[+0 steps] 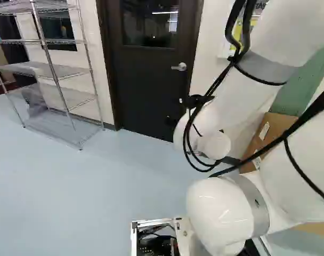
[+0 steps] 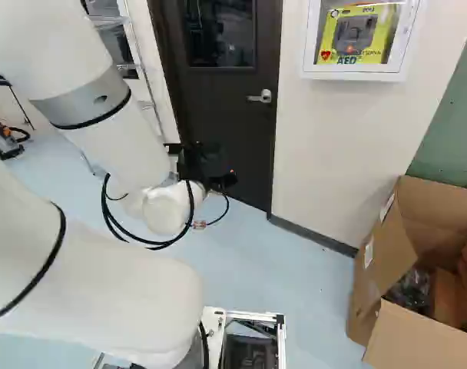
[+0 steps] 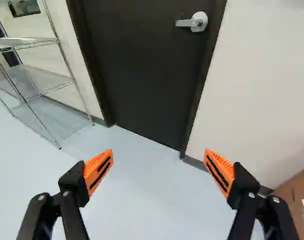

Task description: Open the door and move inside

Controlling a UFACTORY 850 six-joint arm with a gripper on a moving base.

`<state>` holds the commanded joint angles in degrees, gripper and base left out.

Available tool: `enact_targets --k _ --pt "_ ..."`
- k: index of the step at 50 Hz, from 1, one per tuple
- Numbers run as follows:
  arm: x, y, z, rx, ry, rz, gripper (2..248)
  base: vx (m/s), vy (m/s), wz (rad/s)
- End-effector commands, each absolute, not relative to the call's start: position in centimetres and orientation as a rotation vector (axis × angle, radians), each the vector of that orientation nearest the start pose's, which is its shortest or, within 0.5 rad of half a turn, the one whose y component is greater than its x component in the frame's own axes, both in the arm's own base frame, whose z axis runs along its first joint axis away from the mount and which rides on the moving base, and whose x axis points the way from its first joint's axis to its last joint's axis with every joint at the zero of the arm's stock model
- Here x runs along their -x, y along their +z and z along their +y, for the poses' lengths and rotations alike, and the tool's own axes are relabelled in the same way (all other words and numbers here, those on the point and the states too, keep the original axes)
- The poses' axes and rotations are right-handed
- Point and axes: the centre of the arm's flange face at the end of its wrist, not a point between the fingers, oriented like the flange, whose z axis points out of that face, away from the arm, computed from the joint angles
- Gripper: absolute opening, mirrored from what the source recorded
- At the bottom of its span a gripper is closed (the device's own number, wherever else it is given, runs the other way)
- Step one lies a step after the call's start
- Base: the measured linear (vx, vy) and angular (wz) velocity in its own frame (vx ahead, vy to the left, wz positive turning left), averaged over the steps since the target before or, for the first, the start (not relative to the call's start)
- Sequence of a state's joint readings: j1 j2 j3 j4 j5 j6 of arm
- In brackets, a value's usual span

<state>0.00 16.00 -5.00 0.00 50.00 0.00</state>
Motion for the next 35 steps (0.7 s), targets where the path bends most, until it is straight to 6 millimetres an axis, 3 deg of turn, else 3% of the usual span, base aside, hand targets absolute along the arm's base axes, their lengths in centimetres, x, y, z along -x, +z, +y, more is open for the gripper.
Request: enact_targets --k 35 --pt "-27.03 36.56 0.00 2.558 -1.824 0.000 247 0.000 0.000 0.000"
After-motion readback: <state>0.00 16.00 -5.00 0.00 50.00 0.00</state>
